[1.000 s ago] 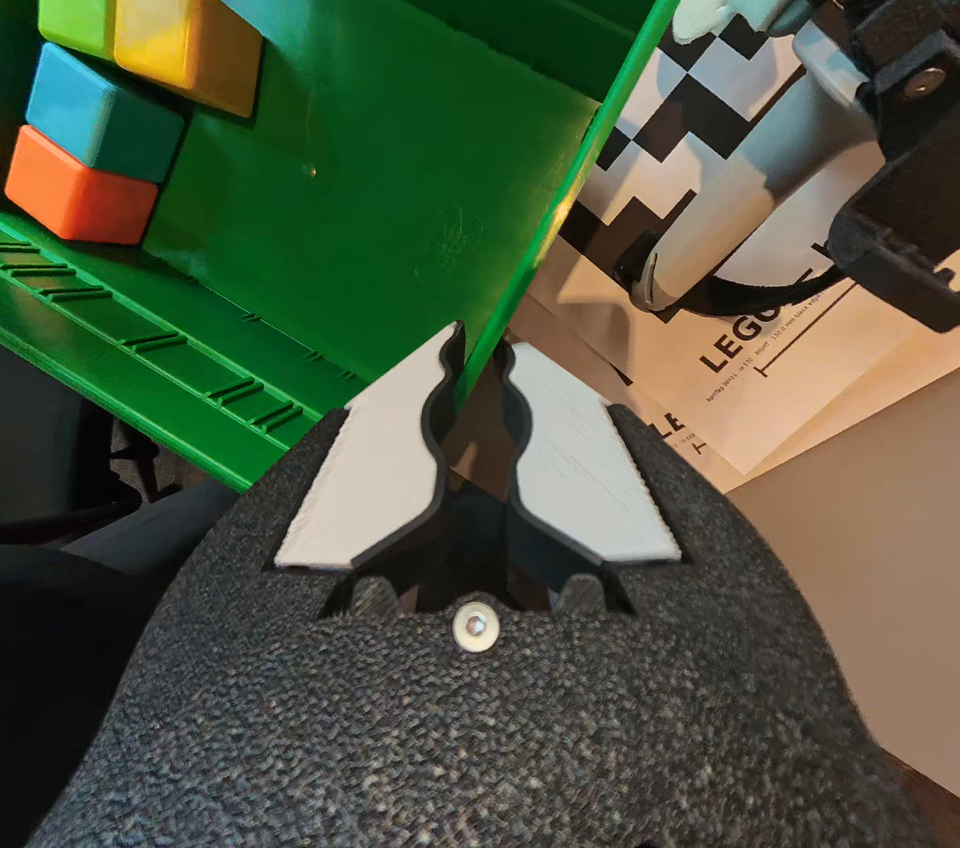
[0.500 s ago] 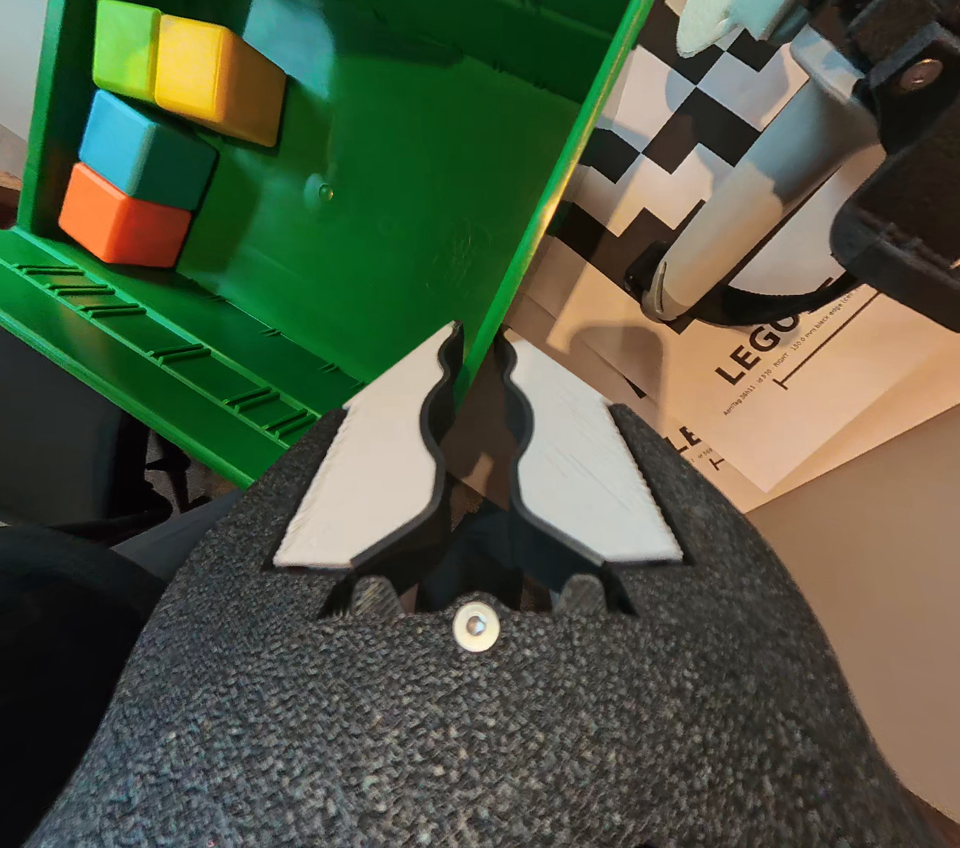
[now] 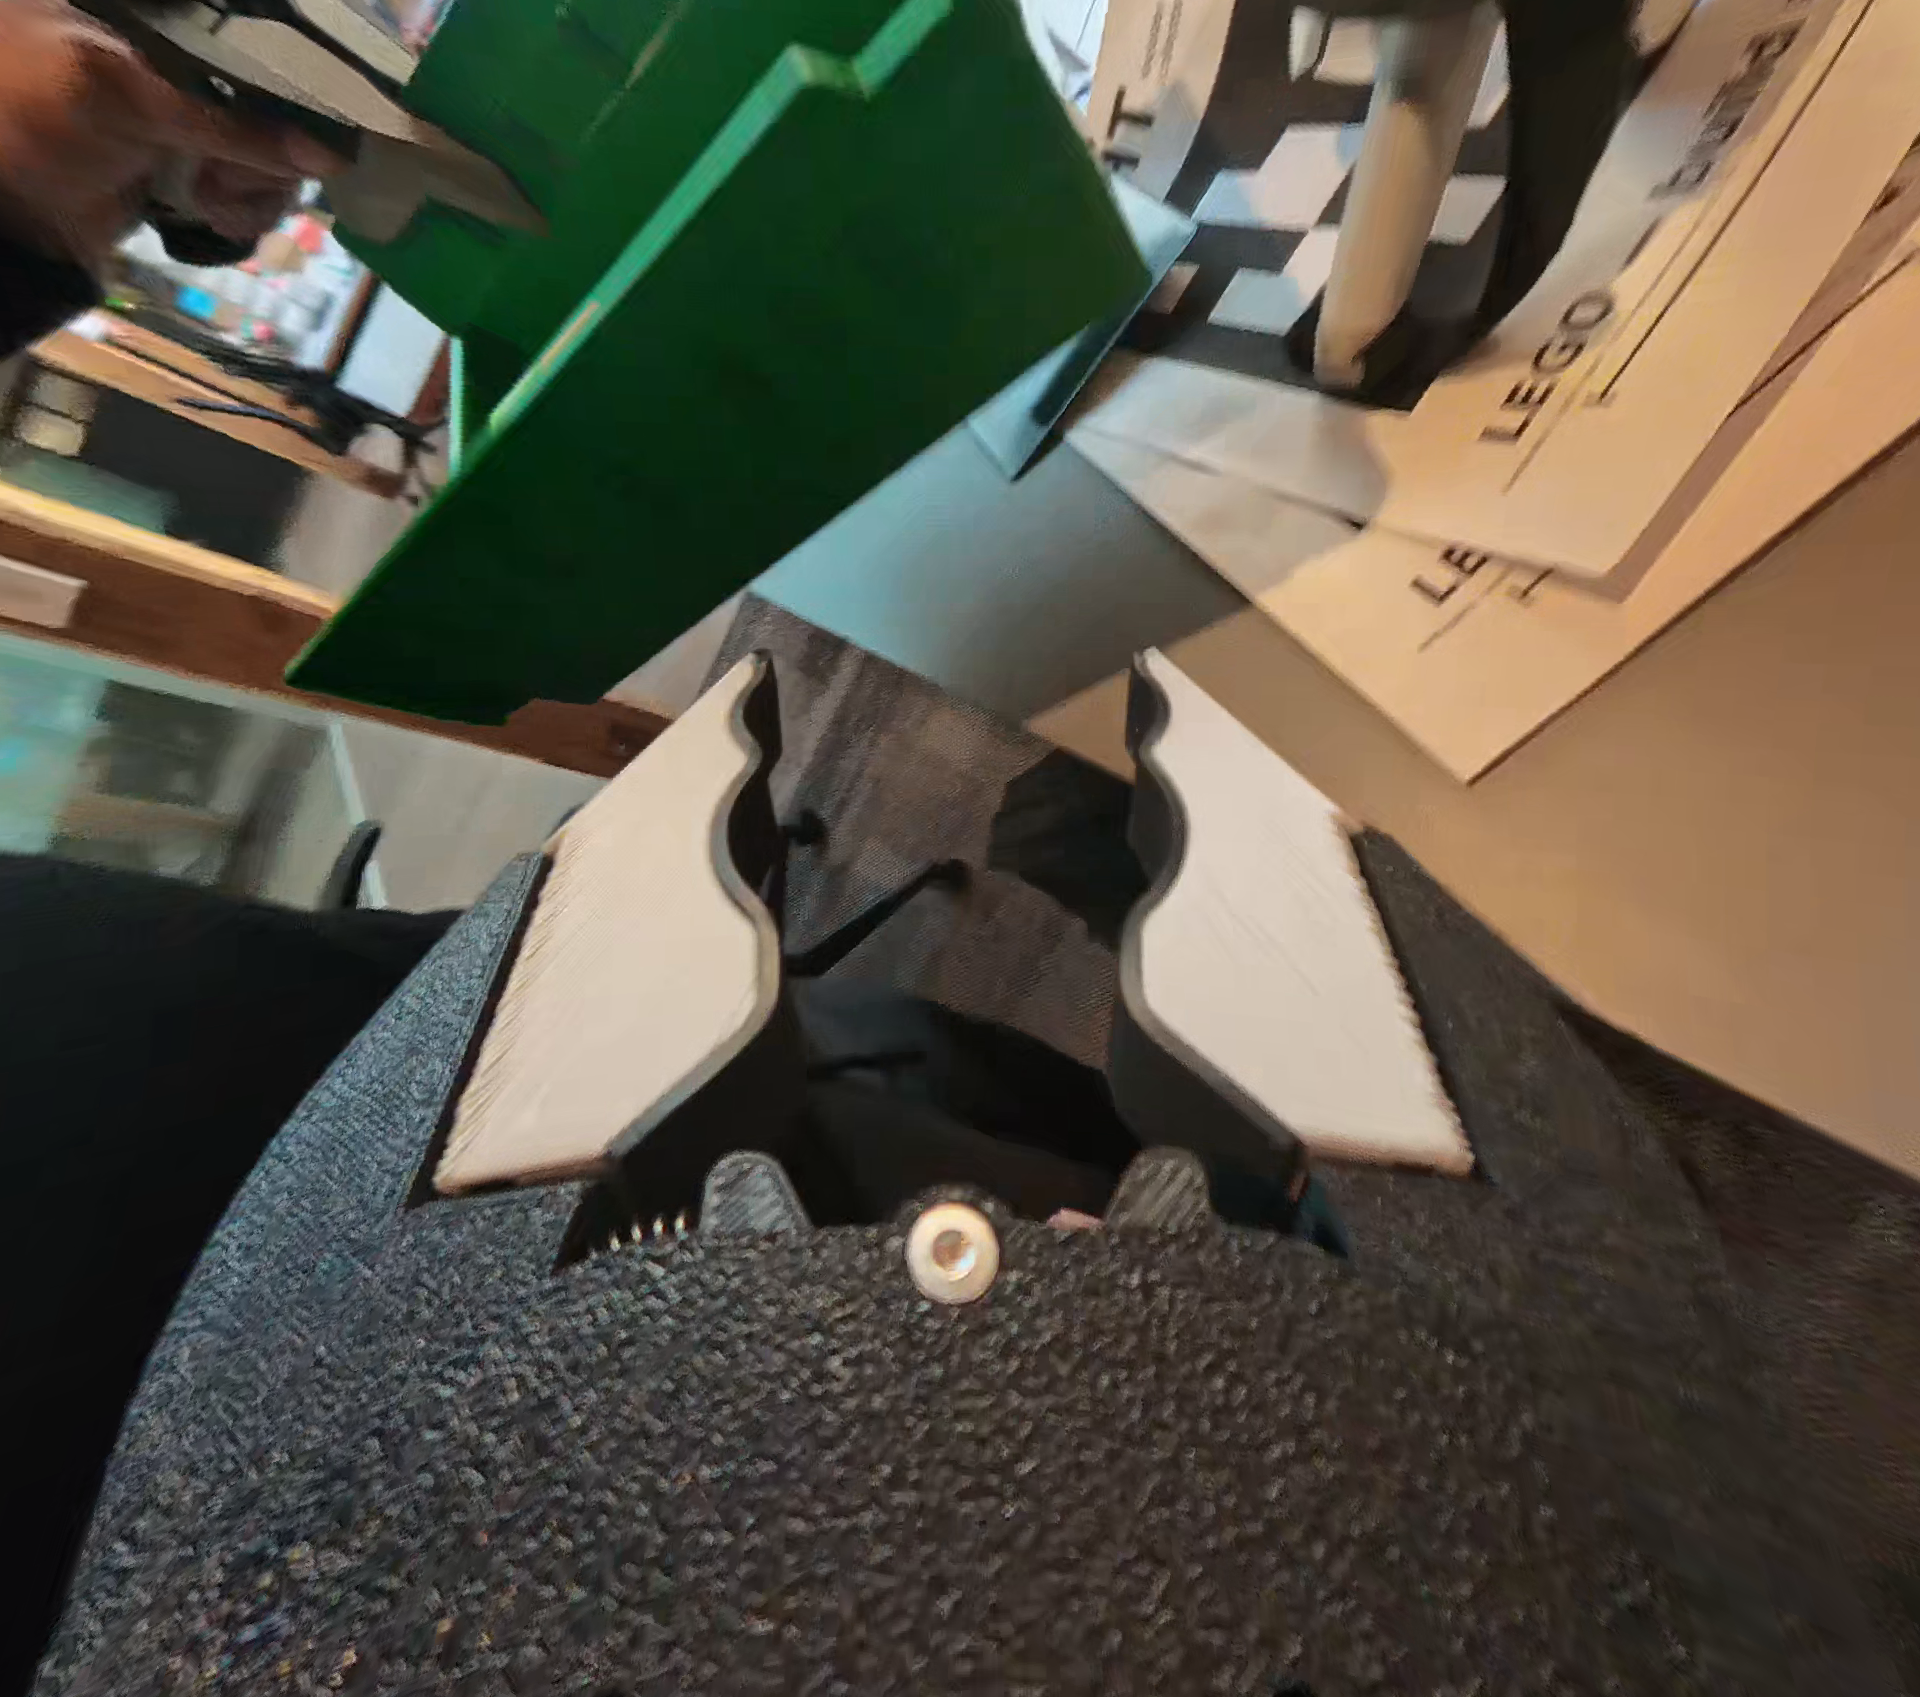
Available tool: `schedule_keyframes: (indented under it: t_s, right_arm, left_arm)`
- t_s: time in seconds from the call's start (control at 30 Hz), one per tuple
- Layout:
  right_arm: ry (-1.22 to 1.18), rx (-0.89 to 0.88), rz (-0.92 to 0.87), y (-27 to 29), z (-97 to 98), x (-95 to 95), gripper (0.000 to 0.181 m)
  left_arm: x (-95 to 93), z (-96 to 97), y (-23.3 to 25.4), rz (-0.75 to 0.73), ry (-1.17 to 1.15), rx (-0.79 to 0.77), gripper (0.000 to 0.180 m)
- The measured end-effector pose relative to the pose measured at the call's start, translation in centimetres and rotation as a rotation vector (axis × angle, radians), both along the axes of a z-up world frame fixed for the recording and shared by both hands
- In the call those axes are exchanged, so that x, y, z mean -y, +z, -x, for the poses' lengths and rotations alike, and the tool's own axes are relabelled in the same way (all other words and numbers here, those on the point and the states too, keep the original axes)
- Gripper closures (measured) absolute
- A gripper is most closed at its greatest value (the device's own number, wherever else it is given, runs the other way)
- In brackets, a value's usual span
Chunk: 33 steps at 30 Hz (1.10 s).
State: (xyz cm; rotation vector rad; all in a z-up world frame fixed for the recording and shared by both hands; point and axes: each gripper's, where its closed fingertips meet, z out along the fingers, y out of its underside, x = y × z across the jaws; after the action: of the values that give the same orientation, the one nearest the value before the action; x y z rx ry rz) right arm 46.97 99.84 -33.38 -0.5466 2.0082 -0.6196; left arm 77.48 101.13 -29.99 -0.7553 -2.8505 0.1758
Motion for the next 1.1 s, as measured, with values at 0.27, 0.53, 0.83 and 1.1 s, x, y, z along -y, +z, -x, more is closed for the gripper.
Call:
schedule_keyframes:
  t_s: [0.27,0.53,0.83,1.1]
  right_arm:
    - [0.111,0.362,-0.152,3.9,-2.7,-3.8,0.092]
    - [-0.246,0.580,-0.099,4.8,1.9,-9.3,0.092]
    - [-0.635,0.637,-0.077,6.7,7.3,-21.3,0.027]
    - [-0.963,0.460,-0.061,5.1,14.7,-31.8,0.029]
  left_arm:
    - [-1.6,7.2,2.0,0.097,-0.009,-0.064,0.173]
    - [-2.1,14.1,2.3,0.141,-0.298,-0.236,0.175]
    - [-9.0,26.0,2.3,0.094,-0.632,-0.355,0.178]
    - [-17.6,36.7,0.8,0.045,-0.911,-0.357,0.173]
